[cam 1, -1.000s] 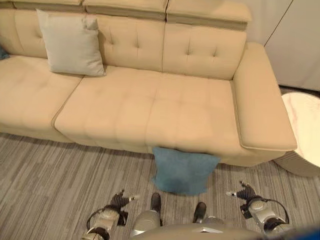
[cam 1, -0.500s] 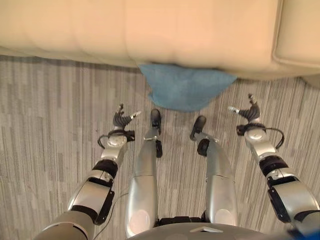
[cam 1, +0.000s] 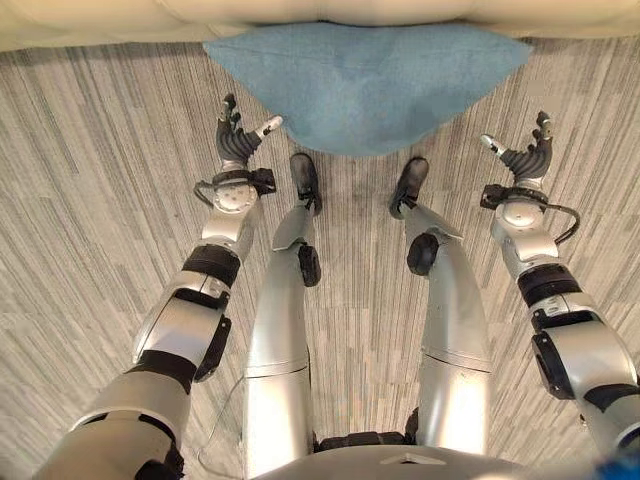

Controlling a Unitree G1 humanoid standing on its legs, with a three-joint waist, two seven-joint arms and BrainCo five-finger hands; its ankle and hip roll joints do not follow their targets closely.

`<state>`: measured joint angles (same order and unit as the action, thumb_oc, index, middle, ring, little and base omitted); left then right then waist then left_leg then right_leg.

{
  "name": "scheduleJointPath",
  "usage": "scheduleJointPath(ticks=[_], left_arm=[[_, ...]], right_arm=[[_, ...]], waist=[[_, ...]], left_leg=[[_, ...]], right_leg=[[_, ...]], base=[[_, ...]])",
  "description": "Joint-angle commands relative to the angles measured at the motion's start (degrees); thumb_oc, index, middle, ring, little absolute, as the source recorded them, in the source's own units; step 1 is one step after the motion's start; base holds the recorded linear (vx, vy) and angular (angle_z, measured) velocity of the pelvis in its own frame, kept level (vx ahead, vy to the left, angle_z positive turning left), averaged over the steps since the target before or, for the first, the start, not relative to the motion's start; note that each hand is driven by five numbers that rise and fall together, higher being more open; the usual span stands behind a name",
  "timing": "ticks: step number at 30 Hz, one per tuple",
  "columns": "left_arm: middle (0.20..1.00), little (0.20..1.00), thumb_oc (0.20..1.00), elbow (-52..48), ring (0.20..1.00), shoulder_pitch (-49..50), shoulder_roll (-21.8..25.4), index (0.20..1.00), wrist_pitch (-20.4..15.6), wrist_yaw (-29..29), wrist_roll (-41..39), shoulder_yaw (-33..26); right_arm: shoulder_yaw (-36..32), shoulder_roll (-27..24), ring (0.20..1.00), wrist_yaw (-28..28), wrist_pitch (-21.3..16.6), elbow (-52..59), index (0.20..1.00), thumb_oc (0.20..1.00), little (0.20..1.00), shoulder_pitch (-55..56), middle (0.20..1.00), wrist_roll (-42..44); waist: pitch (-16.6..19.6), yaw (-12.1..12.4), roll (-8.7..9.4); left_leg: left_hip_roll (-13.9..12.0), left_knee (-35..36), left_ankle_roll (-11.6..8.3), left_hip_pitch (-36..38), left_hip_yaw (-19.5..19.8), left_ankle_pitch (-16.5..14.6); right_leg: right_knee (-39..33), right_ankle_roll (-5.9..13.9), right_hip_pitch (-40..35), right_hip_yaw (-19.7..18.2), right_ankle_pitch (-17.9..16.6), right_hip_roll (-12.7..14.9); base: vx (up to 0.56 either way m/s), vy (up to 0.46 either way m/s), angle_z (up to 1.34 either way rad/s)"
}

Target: Pick up all the scattered cushions and arrange them neatly on the sofa.

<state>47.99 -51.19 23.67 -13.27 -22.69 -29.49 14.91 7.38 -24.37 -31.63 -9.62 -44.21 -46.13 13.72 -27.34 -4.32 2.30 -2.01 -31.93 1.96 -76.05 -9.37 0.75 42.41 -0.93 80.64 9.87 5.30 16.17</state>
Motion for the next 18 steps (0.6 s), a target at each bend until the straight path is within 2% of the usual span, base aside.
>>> scheduleJointPath(ticks=[1,8,11,15,18], left_arm=[[1.000,1.000,1.000,-0.94,1.000,4.58,1.59,1.000,-2.20,-0.06,-1.87,0.59],[1.000,1.000,1.000,-3.24,1.000,-2.58,3.29,1.000,-2.29,0.06,-2.03,4.69],[1.000,1.000,1.000,-3.69,1.000,-5.35,3.79,1.000,-2.52,0.30,-2.42,6.52],[1.000,1.000,1.000,-3.36,1.000,-9.49,3.08,1.000,-3.05,0.78,-3.93,8.68],[1.000,1.000,1.000,-3.93,1.000,-11.95,0.37,1.000,-4.04,0.80,-6.17,9.64]], right_arm=[[3.16,-2.48,1.000,1.53,-3.82,2.77,1.000,1.000,1.000,3.71,1.000,3.39],[7.79,-4.50,1.000,5.28,-5.05,2.75,1.000,1.000,1.000,-3.53,1.000,7.77],[10.71,-4.38,1.000,6.91,-5.21,2.79,1.000,1.000,1.000,-6.95,1.000,9.18],[16.06,-2.21,1.000,9.35,-5.30,2.52,1.000,1.000,1.000,-12.35,1.000,10.60],[19.16,1.73,1.000,11.21,-5.79,1.95,1.000,1.000,1.000,-15.58,1.000,13.88]], waist=[[7.28,-1.10,-1.99],[7.00,-0.83,-2.08],[6.25,-0.56,-2.34],[5.56,-0.07,-2.57],[5.62,0.38,-2.80]], left_leg=[[-0.06,-3.75,-1.85,-3.24,6.59,-6.56],[0.68,-8.69,-1.77,-10.03,6.95,-7.07],[0.89,-10.05,-1.73,-10.92,7.45,-7.20],[0.65,-11.51,-1.87,-11.91,7.89,-7.23],[0.77,-11.93,-1.88,-12.31,8.15,-7.22]], right_leg=[[1.06,7.94,2.19,-4.39,-0.32,-0.80],[6.10,7.80,9.14,-5.72,0.42,-0.86],[6.59,7.78,9.28,-5.66,0.60,-1.23],[6.87,7.82,9.31,-5.41,0.59,-1.67],[6.75,7.81,9.31,-5.23,0.56,-2.04]], base=[[0.05,-0.005,0.00],[0.05,-0.009,-0.01],[0.01,-0.002,0.01],[0.00,0.003,-0.01],[0.01,0.002,-0.05]])
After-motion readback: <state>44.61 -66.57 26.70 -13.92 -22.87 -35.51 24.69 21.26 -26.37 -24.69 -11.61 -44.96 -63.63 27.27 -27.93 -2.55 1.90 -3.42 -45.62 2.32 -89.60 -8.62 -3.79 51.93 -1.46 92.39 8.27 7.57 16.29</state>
